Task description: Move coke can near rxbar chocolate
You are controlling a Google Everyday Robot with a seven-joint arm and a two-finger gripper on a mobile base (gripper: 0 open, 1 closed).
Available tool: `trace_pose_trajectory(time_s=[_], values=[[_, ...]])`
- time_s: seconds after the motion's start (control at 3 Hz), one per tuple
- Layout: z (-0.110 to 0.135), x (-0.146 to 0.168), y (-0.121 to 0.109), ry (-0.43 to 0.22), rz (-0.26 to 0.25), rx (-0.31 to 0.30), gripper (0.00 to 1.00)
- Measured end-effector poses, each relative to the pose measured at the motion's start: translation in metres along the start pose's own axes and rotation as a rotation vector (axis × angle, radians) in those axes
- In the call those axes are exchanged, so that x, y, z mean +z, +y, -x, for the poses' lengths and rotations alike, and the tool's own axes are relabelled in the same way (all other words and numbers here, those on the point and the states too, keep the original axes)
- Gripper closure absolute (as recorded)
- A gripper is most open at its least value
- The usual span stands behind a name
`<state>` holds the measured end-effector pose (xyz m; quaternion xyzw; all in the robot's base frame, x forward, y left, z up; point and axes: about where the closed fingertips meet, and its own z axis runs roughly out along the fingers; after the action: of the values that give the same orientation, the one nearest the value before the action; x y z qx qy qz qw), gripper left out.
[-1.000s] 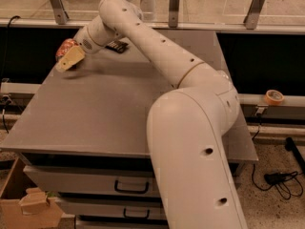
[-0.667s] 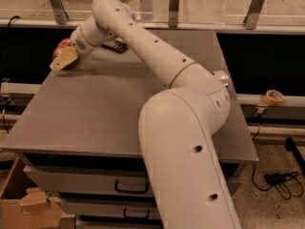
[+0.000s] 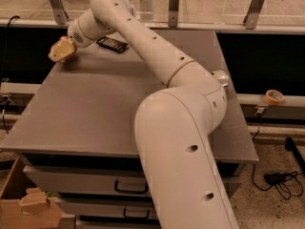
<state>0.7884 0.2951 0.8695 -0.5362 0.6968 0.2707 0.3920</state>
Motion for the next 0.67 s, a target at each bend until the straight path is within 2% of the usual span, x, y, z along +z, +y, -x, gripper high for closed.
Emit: trace_pose_trajectory(time_s=[0.33, 0.67], values=[[0.015, -0.034, -0.022, -0.038, -0.08, -0.013, 0.87], [0.013, -0.089, -0.051, -0.041, -0.195, -0.021, 1.0]])
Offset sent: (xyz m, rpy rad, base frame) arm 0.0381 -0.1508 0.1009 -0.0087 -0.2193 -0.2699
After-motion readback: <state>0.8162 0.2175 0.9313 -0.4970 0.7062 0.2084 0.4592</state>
